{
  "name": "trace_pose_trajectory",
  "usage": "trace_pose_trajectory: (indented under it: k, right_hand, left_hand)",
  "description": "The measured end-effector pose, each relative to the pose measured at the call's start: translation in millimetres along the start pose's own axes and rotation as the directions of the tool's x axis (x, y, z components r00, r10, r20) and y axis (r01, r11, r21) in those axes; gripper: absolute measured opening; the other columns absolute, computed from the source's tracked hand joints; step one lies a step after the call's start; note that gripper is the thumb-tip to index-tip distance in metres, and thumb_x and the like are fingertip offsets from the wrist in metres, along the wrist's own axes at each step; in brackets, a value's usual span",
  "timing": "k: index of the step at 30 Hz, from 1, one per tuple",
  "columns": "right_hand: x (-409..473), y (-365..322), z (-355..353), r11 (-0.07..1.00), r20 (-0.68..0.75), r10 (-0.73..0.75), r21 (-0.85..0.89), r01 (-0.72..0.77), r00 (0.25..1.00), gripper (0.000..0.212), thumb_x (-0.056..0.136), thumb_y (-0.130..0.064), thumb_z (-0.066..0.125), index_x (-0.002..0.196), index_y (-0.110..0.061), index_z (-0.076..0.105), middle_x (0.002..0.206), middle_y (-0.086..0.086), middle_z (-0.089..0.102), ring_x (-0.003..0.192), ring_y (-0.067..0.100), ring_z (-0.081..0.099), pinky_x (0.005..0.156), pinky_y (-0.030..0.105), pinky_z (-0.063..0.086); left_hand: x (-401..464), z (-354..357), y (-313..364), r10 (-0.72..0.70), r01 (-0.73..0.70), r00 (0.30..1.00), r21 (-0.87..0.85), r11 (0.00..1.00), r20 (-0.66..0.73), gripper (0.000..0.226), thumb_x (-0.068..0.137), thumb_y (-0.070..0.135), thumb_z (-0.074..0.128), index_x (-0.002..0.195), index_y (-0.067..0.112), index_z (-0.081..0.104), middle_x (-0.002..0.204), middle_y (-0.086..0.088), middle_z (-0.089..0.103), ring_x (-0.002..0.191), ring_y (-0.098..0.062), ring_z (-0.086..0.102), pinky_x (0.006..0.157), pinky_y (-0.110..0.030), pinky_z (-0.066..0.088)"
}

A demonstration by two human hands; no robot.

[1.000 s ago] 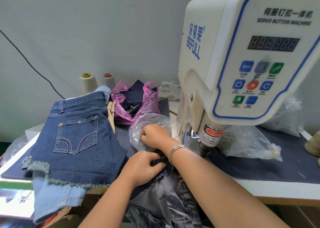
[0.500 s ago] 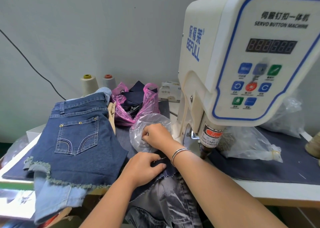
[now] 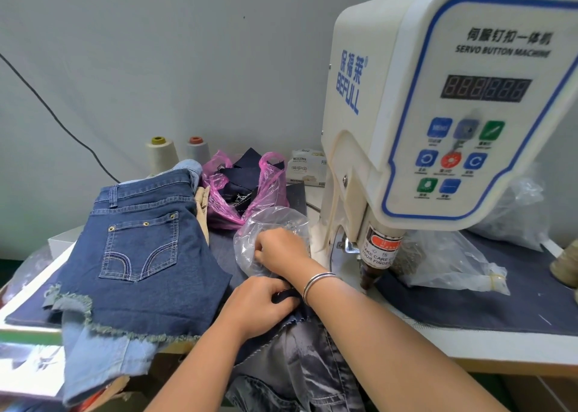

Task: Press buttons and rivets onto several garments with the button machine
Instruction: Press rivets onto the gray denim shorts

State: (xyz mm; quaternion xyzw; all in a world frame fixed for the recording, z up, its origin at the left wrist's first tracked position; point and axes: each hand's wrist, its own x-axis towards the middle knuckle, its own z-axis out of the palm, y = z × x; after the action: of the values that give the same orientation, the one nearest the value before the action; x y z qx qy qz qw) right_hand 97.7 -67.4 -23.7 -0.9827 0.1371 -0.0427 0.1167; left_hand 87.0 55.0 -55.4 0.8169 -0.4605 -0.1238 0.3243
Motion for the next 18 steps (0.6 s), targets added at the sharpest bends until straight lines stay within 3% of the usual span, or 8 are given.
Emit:
trace_pose_trajectory:
  k: [2,5,8,10,13,16,18]
  right_hand:
    - [-3,-3,-2,1.0,-0.023,0.022,0.023,-0.022,0.999,0.017,0.091,-0.02,0.052,0.095,-0.013,0.067,0.1,0.012,0.067,0.094,0.032,0.062,0.068,0.031,0.038]
    - [-20,-8,-17,0.996,-0.118,0.03,0.084,-0.02,0.993,0.021,0.093,-0.021,0.049,0.102,-0.011,0.065,0.108,0.008,0.065,0.101,0.028,0.058,0.077,0.034,0.044]
    - [-69,-10,-30,0.963,-0.28,-0.057,0.237,0.127,0.958,0.017,0.093,-0.02,0.053,0.099,-0.011,0.066,0.099,0.002,0.066,0.094,0.017,0.057,0.08,0.028,0.044]
    - [-121,-6,-35,0.884,-0.348,-0.042,0.424,0.197,0.937,0.012,0.089,-0.023,0.059,0.091,-0.017,0.068,0.087,-0.008,0.065,0.081,0.004,0.056,0.073,0.017,0.041]
    - [-192,19,-38,0.765,-0.303,0.114,0.634,0.111,0.946,0.01,0.087,-0.029,0.062,0.08,-0.034,0.068,0.081,-0.016,0.066,0.076,0.002,0.061,0.066,0.009,0.043]
    - [-224,50,-40,0.739,-0.221,0.224,0.673,-0.018,0.949,0.013,0.085,-0.031,0.063,0.076,-0.039,0.068,0.079,-0.019,0.067,0.073,0.002,0.061,0.063,0.012,0.046]
    - [-223,64,-43,0.741,-0.244,0.252,0.671,-0.025,0.937,0.017,0.085,-0.024,0.065,0.077,-0.039,0.068,0.077,-0.019,0.068,0.071,0.001,0.061,0.062,0.011,0.046]
  left_hand:
    - [-1,-1,2,0.023,-0.023,1.0,0.007,1.0,0.002,0.005,0.081,0.042,0.058,0.082,0.045,0.055,0.06,0.03,0.056,0.063,-0.002,0.053,0.057,-0.024,0.036]
    - [-1,-4,4,0.011,-0.011,1.0,-0.01,1.0,0.017,0.006,0.077,0.047,0.054,0.08,0.052,0.055,0.06,0.025,0.057,0.07,-0.006,0.058,0.06,-0.025,0.041]
    - [-2,-5,3,-0.001,0.002,0.999,-0.022,1.0,0.036,0.013,0.073,0.049,0.05,0.063,0.055,0.056,0.057,0.024,0.057,0.06,-0.001,0.054,0.054,-0.025,0.037]
    - [-1,-4,3,-0.013,0.013,0.999,0.001,1.0,0.03,0.017,0.067,0.055,0.044,0.064,0.045,0.057,0.057,0.023,0.057,0.058,-0.001,0.052,0.052,-0.026,0.036]
    - [1,-2,-2,0.001,-0.002,1.0,0.036,0.999,0.018,0.039,0.076,0.054,0.05,0.065,0.017,0.053,0.059,0.004,0.054,0.062,-0.011,0.051,0.064,-0.036,0.042]
    - [2,-1,-5,-0.011,0.011,1.0,0.042,0.999,0.019,0.04,0.087,0.04,0.06,0.061,0.012,0.047,0.059,-0.002,0.052,0.061,-0.017,0.051,0.061,-0.036,0.039]
    - [2,-1,-3,-0.015,0.014,1.0,0.027,1.0,0.014,0.039,0.088,0.035,0.063,0.062,0.01,0.05,0.059,-0.005,0.052,0.06,-0.018,0.05,0.061,-0.037,0.039]
